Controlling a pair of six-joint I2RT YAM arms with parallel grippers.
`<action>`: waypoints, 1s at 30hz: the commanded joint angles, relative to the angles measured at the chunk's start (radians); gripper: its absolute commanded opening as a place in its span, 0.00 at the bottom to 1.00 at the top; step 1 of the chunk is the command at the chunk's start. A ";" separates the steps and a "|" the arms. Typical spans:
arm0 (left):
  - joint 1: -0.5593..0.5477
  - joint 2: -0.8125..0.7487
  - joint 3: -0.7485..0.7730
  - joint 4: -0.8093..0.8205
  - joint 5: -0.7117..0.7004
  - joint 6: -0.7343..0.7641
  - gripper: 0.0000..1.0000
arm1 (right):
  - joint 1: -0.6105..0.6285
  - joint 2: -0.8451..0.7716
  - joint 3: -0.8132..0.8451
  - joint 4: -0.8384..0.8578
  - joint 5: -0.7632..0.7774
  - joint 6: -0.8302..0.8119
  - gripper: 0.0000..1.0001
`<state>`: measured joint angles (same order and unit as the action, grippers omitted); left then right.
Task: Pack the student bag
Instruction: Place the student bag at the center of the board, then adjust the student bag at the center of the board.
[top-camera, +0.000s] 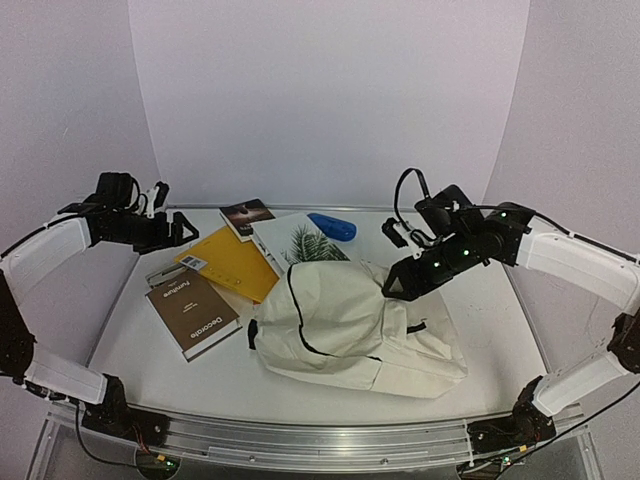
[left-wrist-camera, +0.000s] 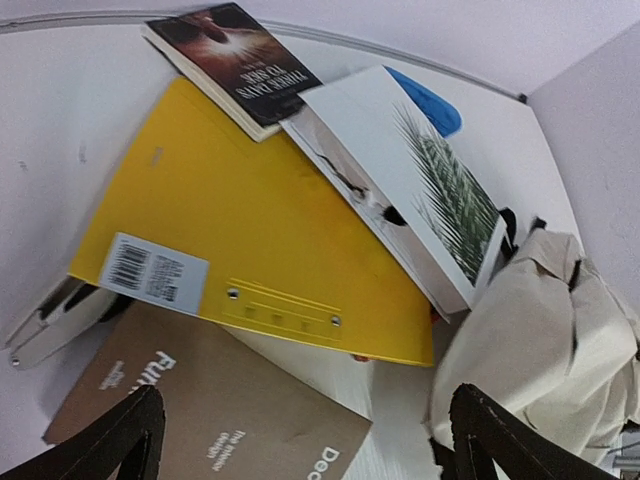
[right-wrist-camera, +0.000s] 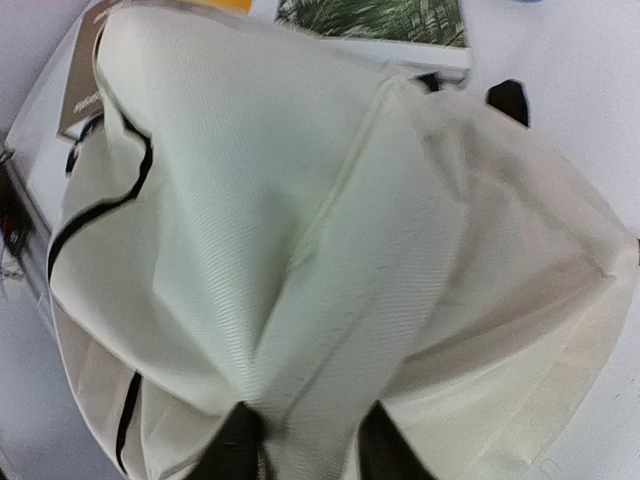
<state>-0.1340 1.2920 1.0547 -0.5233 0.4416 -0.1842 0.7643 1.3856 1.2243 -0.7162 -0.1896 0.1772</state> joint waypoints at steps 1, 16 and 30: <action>-0.125 0.036 0.030 0.138 0.011 -0.164 1.00 | -0.004 -0.101 -0.044 0.239 0.195 0.136 0.96; -0.516 0.427 0.135 0.494 0.034 -0.353 1.00 | -0.294 -0.079 -0.234 0.265 0.195 0.419 0.98; -0.605 0.526 0.140 0.477 0.113 -0.324 0.98 | -0.316 0.045 -0.402 0.448 0.081 0.452 0.53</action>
<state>-0.7070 1.8072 1.1721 -0.0769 0.4783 -0.5232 0.4519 1.3841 0.8286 -0.3716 -0.0731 0.6302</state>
